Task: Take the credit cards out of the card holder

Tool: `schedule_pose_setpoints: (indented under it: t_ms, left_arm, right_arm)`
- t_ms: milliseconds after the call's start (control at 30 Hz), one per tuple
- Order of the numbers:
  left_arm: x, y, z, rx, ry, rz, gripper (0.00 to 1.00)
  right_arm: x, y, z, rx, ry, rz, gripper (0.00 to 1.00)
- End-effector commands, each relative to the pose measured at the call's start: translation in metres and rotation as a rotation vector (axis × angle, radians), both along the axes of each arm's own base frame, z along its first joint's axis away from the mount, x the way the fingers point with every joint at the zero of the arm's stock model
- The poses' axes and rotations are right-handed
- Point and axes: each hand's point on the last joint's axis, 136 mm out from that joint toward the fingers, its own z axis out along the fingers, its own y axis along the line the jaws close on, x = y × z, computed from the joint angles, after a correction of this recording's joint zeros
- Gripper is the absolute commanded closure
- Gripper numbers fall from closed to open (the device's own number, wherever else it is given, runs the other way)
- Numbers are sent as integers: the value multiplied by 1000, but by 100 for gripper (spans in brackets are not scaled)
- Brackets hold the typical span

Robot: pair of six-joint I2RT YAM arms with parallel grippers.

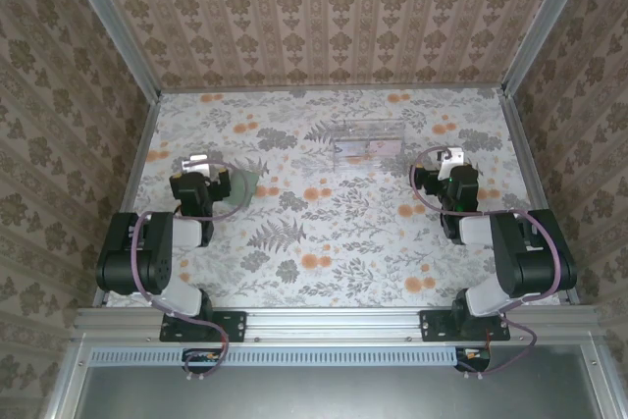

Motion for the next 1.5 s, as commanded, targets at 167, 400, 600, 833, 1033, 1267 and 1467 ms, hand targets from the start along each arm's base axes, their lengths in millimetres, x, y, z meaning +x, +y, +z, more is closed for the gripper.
schedule_pose_setpoints:
  t_ms: [167, 400, 600, 833, 1033, 1267, 1467]
  left_arm:
    - [6, 0, 12, 9, -41, -11, 0]
    - [6, 0, 12, 7, -41, -11, 0]
    - [6, 0, 12, 5, -40, -10, 0]
    - [6, 1, 12, 1, -41, -12, 0]
    - [8, 4, 34, 12, -7, 9, 0]
    - [-10, 37, 99, -204, 53, 330, 0]
    - [-23, 3, 121, -504, 96, 255, 0]
  right_arm:
    - [4, 0, 1, 2, 1, 7, 0]
    - [4, 0, 2, 2, -1, 7, 0]
    - [4, 0, 2, 2, -1, 7, 0]
    - [4, 0, 1, 5, 1, 9, 0]
    - [2, -6, 4, -3, -7, -29, 0]
    - [-17, -36, 47, 66, 26, -247, 0]
    - [-38, -34, 92, 314, -31, -321, 0]
